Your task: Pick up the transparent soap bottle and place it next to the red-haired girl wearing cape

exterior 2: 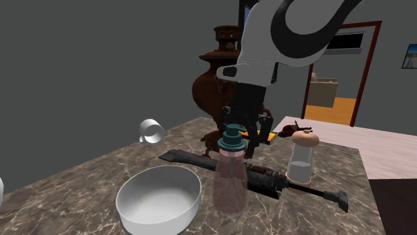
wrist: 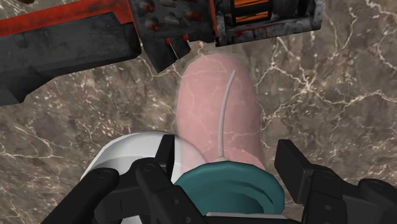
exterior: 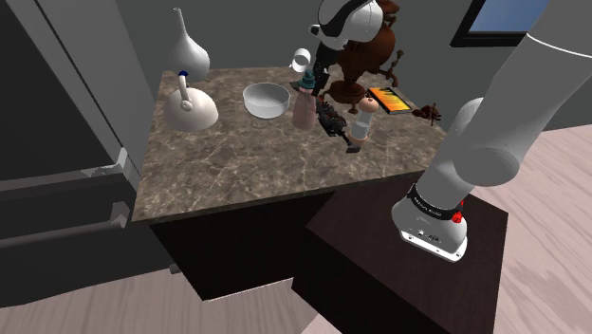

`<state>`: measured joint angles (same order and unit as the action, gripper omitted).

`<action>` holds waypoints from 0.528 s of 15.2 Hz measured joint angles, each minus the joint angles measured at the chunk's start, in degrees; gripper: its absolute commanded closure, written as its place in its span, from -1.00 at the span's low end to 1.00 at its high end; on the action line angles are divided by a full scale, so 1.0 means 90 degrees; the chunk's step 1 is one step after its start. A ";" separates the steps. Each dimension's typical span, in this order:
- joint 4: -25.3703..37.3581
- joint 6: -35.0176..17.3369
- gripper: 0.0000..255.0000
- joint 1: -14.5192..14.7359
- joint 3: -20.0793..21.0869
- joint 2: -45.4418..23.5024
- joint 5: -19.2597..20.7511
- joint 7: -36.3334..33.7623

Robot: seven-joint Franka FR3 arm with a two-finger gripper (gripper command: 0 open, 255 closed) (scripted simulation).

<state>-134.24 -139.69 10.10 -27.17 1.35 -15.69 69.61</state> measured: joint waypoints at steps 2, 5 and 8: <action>0.0000 -0.0001 1.00 0.0000 0.0000 0.0000 0.0000 0.0000; 0.0049 0.0099 1.00 -0.0003 0.0003 0.0063 0.0076 -0.0072; 0.0125 0.0318 1.00 -0.0021 0.0006 0.0244 0.0258 -0.0223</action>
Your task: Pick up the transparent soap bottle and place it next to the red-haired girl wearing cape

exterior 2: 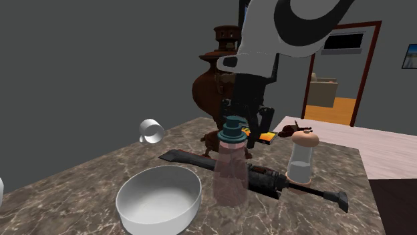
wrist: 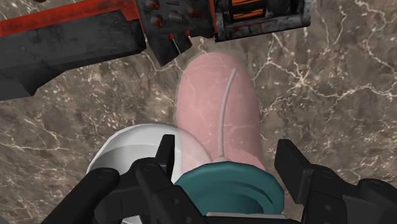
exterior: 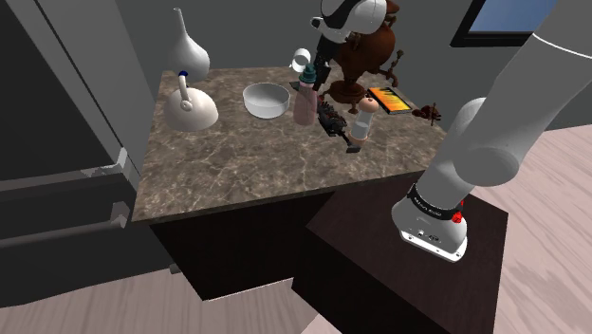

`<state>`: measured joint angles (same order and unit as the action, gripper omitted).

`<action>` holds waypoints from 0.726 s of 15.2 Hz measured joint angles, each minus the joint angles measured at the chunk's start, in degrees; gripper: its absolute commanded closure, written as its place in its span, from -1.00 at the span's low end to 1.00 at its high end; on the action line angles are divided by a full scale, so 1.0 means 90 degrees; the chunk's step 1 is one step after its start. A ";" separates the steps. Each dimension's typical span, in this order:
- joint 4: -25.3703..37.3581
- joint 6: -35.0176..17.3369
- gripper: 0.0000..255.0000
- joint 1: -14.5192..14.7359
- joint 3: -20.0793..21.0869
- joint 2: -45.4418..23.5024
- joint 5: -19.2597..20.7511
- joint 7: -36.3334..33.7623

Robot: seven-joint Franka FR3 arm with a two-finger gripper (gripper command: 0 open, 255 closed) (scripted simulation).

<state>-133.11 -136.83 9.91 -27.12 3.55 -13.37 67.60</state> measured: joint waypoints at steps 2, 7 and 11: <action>0.0085 0.0158 1.00 -0.0007 0.0012 0.0095 0.0102 -0.0101; 0.0269 0.0554 1.00 -0.0036 0.0044 0.0358 0.0339 -0.0323; 0.0444 0.0869 1.00 -0.0057 0.0073 0.0529 0.0483 -0.0465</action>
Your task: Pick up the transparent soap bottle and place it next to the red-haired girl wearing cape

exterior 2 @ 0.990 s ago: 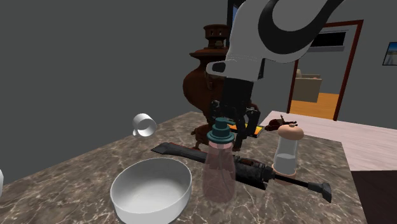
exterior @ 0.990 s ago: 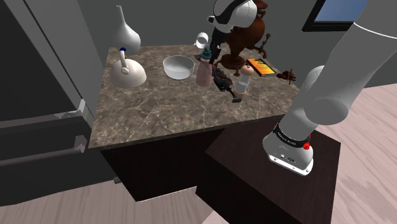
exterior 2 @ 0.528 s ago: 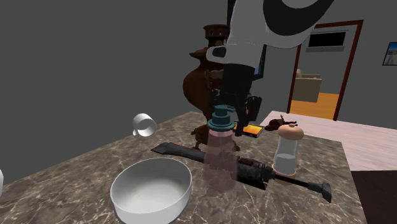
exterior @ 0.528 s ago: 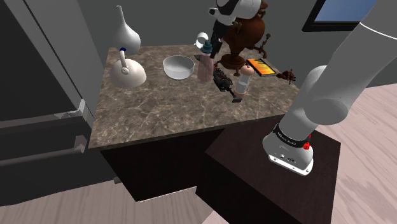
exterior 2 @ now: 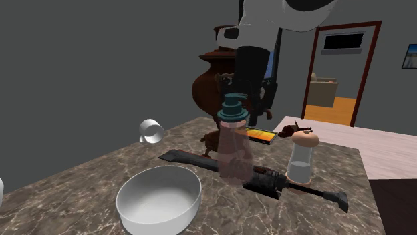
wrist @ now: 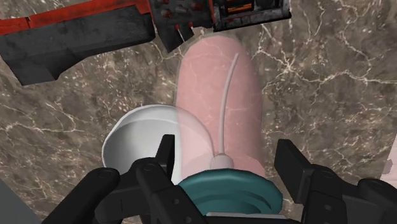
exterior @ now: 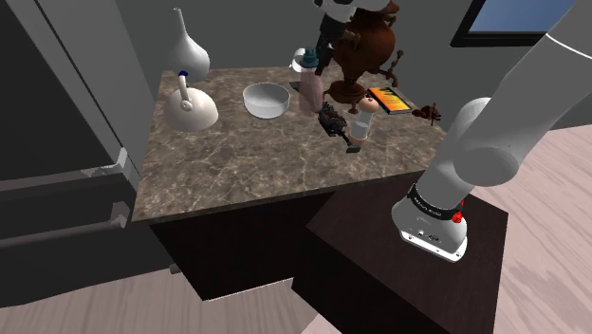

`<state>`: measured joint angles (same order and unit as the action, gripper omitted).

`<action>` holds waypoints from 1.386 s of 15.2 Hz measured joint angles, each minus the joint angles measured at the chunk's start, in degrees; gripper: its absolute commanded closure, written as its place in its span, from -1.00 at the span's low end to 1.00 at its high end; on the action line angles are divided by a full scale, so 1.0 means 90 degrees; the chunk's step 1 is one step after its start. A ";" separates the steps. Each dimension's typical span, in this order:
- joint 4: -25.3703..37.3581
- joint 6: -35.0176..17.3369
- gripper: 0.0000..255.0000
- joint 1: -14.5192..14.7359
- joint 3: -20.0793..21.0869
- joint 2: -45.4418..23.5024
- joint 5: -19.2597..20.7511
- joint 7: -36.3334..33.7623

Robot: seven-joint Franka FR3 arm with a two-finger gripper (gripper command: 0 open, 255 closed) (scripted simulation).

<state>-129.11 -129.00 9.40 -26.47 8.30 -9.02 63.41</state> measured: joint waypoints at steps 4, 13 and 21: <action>0.0204 0.0329 1.00 -0.0014 0.0036 0.0152 0.0120 -0.0136; 0.0786 0.1082 1.00 -0.0032 0.0096 0.0360 0.0285 -0.0350; 0.1380 0.1760 1.00 -0.0036 0.0133 0.0463 0.0368 -0.0488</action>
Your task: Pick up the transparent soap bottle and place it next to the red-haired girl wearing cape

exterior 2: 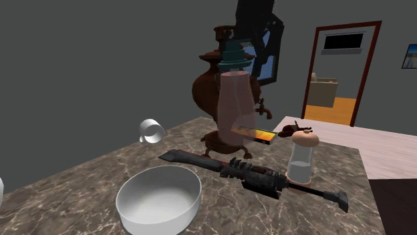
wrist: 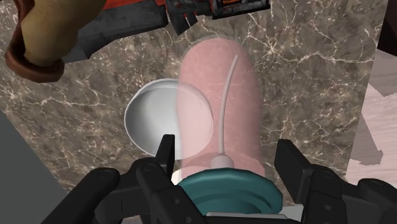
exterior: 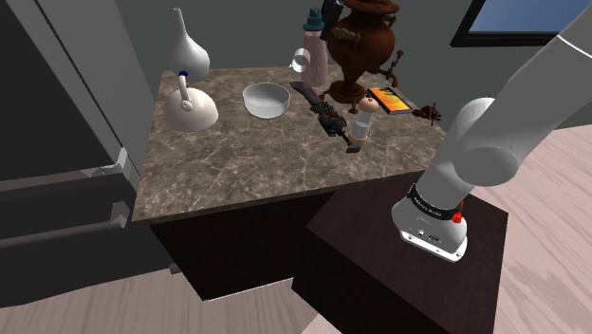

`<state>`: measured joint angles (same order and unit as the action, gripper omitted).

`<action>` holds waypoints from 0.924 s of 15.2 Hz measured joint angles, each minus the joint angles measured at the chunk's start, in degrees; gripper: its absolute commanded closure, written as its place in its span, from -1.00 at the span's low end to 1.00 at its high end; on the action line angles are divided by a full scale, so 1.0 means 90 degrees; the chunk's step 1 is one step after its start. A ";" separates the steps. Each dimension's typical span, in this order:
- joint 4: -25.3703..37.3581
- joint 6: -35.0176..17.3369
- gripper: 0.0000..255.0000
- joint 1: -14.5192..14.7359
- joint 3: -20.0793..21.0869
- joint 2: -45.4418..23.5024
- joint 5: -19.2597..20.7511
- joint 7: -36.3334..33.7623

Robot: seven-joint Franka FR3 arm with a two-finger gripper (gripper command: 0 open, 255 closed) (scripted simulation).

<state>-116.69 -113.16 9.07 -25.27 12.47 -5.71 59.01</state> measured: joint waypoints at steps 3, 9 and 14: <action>0.0212 0.0233 1.00 0.0009 0.0025 0.0028 0.0022 -0.0062; 0.0751 0.0758 1.00 0.0015 0.0032 0.0017 0.0034 -0.0128; 0.1250 0.1184 1.00 0.0027 0.0027 -0.0059 0.0013 -0.0167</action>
<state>-105.44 -102.51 9.32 -25.03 11.93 -5.60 57.51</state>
